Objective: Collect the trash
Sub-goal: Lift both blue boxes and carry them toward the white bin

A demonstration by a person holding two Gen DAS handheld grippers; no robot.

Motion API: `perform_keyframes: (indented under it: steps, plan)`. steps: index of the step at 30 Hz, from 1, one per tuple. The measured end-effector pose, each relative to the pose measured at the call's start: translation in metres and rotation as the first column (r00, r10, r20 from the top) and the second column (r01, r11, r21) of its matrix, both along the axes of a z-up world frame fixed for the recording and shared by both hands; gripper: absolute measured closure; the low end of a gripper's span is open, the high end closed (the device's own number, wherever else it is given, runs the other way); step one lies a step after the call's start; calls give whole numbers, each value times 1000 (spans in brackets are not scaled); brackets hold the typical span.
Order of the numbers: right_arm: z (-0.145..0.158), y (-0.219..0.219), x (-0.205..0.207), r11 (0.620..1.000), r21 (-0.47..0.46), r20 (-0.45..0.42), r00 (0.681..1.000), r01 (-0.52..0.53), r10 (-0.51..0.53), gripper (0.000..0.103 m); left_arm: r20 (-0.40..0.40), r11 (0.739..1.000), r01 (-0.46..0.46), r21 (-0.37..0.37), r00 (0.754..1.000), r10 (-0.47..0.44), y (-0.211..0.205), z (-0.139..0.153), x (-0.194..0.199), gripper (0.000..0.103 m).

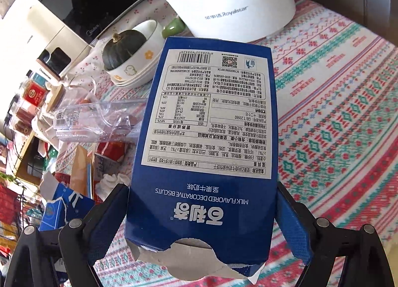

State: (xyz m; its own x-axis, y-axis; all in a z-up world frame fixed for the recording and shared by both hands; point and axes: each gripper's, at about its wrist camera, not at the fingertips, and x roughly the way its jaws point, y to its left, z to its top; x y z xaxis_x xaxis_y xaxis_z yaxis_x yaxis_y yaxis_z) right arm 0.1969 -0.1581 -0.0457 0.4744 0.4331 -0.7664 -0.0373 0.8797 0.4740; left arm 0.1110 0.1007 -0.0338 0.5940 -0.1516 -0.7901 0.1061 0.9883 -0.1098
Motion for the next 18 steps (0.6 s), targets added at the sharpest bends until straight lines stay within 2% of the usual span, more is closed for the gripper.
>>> perform_keyframes:
  steps: [9,18]
  plan:
    - [18,-56,-36,995,-99,9,1000,12,-11,10,-3,996,90,-3,996,-90,-49,0,3,60]
    - [20,-106,-65,982,-188,8,999,35,-34,10,0,979,204,-18,979,-204,-118,-3,8,60]
